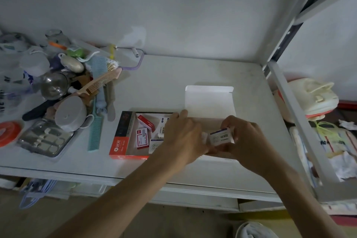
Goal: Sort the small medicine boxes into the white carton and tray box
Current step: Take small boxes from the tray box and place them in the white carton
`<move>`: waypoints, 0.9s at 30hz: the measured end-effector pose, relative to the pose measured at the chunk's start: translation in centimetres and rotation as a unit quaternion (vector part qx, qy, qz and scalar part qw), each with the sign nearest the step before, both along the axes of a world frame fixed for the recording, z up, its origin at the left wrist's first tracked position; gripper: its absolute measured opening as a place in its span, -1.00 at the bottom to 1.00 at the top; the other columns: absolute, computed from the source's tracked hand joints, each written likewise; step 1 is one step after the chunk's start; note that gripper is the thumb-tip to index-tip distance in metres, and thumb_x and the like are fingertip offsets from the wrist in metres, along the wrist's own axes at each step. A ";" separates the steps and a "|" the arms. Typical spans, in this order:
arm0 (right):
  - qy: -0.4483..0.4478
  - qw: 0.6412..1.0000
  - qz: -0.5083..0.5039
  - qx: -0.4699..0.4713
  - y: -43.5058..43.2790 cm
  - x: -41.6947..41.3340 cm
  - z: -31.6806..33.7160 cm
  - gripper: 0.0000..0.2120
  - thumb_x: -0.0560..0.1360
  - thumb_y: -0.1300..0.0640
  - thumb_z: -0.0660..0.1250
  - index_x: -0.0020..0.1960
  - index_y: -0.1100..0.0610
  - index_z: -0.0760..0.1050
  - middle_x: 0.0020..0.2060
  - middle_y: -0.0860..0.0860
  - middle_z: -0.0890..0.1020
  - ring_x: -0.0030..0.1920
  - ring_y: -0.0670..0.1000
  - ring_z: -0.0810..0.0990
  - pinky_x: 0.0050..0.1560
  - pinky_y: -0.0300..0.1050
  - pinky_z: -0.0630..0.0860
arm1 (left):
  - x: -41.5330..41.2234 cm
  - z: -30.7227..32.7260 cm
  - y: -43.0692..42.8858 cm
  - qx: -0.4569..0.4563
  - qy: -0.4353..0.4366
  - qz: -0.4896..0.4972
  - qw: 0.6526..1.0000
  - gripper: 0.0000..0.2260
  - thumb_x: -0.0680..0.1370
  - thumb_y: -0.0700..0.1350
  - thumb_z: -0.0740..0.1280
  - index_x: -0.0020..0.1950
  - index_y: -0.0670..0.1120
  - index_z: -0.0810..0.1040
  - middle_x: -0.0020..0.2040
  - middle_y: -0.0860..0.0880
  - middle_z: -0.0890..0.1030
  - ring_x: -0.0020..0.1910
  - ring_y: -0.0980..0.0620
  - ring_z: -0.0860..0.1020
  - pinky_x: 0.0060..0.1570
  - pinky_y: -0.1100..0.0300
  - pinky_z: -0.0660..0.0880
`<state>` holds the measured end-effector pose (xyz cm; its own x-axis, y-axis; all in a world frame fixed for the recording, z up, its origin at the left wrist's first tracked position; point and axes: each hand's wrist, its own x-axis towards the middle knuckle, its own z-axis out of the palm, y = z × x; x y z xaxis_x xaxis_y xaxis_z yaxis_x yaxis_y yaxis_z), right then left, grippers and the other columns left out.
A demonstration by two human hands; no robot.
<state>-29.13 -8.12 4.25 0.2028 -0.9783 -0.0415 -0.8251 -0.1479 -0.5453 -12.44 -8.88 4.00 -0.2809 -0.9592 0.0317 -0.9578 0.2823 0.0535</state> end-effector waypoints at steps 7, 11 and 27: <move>0.095 0.990 0.044 0.092 -1.9 -1.0 -0.8 -0.71 0.32 0.12 0.45 0.00 0.07 0.48 -0.14 0.05 0.62 -0.22 0.08 0.64 -0.25 0.04 0.66 | 2.8 0.0 0.5 0.099 0.036 -0.094 0.990 -0.25 0.33 0.52 0.07 0.34 0.09 0.42 0.22 0.11 0.51 0.12 0.00 0.27 0.13 0.04 0.20; 0.094 0.987 0.065 0.114 -2.3 -1.4 -1.1 -0.69 0.34 0.19 0.43 0.05 0.03 0.47 -0.08 0.06 0.61 -0.16 0.08 0.65 -0.21 0.01 0.67 | 4.1 0.1 0.9 0.128 0.029 -0.089 0.987 -0.27 0.35 0.33 0.37 0.43 0.05 0.32 0.32 0.11 0.42 0.19 0.05 0.19 0.01 0.12 0.06; 0.068 0.986 0.103 0.111 -2.4 -1.1 -1.1 -0.70 0.35 0.19 0.48 0.04 -0.01 0.57 -0.03 -0.03 0.63 -0.03 0.09 0.66 -0.10 0.00 0.66 | 3.7 -0.6 1.2 0.083 0.066 -0.094 0.990 -0.45 0.42 0.24 0.36 0.31 -0.03 0.46 0.18 0.09 0.50 0.16 0.04 0.25 0.11 0.16 0.17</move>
